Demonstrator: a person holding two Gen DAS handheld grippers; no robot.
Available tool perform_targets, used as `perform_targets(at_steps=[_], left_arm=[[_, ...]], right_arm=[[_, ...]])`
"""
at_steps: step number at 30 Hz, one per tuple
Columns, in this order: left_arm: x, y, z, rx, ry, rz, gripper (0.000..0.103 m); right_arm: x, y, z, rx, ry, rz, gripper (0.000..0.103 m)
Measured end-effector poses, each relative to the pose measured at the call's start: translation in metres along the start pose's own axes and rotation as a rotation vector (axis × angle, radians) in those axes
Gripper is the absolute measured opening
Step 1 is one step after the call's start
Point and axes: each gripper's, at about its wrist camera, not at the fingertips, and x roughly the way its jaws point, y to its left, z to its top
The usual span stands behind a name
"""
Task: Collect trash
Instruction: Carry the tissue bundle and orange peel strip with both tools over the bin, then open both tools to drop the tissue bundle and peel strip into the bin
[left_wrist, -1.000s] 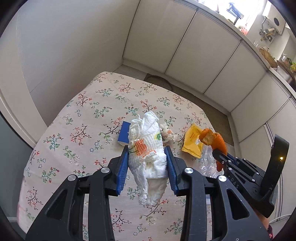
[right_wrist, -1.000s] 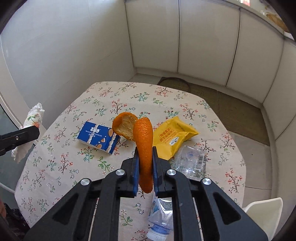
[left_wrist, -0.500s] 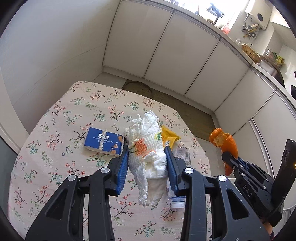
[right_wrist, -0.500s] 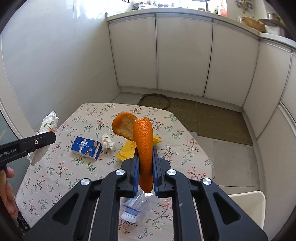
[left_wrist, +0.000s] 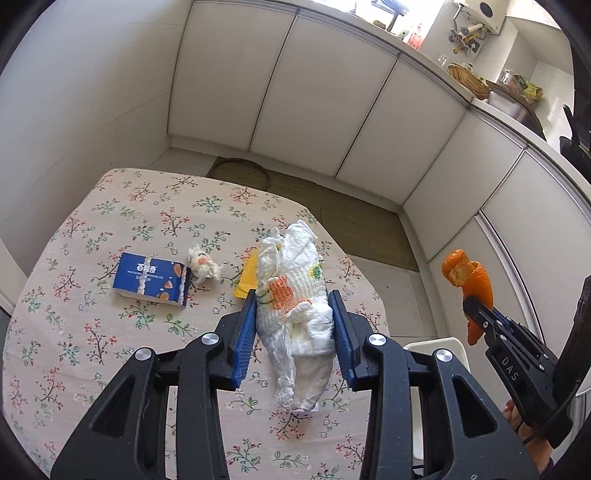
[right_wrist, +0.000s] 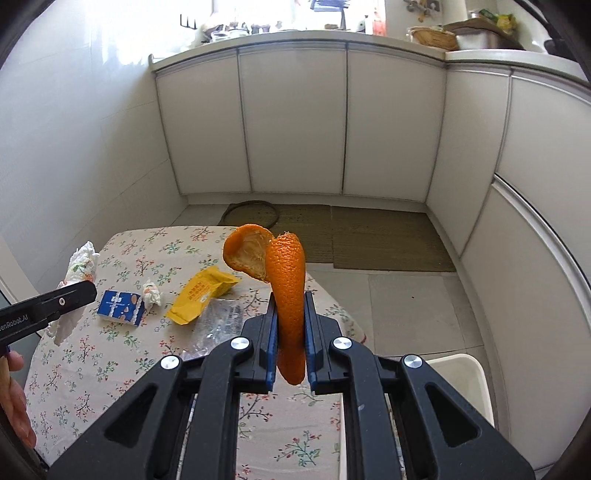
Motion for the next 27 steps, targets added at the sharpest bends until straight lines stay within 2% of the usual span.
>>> perform_targets(at_steps=[14,27], left_arm=[[0.018,-0.078,-0.016,0.096,0.031,-0.093,0.036],[0.040,-0.168,-0.047,0.209,0.072,-0.184,0.036]], right_arm=[[-0.034,-0.081,-0.017,0.114,-0.032,-0.163,0.012],[-0.053,-0.153,-0.048,0.210,0.009,-0.227,0.013]])
